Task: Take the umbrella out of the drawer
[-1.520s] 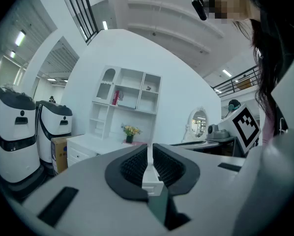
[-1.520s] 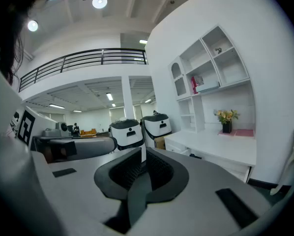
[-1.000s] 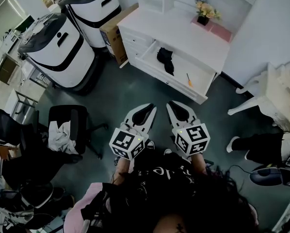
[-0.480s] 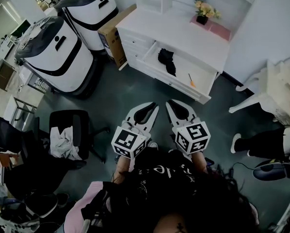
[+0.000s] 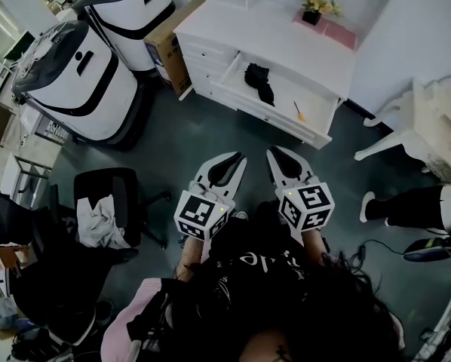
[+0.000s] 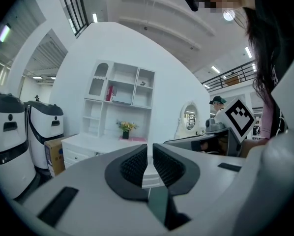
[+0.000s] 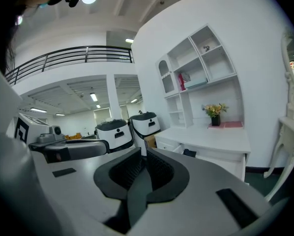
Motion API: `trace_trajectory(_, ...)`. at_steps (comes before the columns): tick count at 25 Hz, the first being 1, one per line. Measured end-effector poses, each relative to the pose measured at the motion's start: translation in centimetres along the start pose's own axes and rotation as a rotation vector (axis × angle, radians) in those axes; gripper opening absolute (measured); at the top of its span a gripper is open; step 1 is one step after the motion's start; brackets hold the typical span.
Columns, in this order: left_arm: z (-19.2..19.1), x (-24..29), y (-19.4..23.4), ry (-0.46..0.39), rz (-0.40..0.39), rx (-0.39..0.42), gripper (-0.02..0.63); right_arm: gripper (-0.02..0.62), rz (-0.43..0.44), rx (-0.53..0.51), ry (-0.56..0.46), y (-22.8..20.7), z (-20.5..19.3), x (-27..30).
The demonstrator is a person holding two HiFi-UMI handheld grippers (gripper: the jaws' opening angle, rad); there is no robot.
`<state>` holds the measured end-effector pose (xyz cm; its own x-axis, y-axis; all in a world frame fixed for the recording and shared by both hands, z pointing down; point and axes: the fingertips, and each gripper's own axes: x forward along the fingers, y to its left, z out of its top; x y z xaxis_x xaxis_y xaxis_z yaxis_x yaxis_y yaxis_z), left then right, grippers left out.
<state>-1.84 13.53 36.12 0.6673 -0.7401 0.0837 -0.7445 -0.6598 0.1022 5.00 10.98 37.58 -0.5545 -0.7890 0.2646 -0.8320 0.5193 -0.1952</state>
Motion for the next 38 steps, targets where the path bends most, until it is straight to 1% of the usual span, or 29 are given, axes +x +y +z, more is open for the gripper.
trace_trajectory(7,0.1,2.0,0.8,-0.004,-0.036,-0.024,0.044,0.063,-0.022,-0.006,0.027,-1.0,0.2,1.2)
trace_trajectory(12,-0.5,4.4,2.9,0.009,-0.018,-0.041,0.044,0.064,-0.011,-0.017,0.051,-2.8,0.3,3.7)
trace_trajectory(16,-0.4,7.7,5.5,0.018,0.002,-0.046,0.044,0.064,0.006,-0.005,0.067,-5.7,0.9,7.3)
trace_trajectory(24,0.9,16.4,13.1,0.025,0.075,-0.053,0.044,0.064,0.062,-0.015,0.122,-12.2,3.2,16.1)
trace_trajectory(29,0.6,21.6,15.0,0.076,0.066,-0.064,0.044,0.064,0.073,0.000,0.154,-16.8,3.9,20.4)
trace_trajectory(31,0.8,23.6,16.0,0.078,0.070,-0.054,0.044,0.064,0.081,0.003,0.161,-18.3,4.2,22.1)
trace_trajectory(34,0.7,26.2,17.1,0.107,0.072,-0.039,0.044,0.064,0.094,0.012,0.174,-20.6,4.3,24.0)
trace_trajectory(38,0.9,29.3,18.7,0.124,0.096,-0.018,0.044,0.064,0.108,0.031,0.192,-23.0,4.4,25.7)
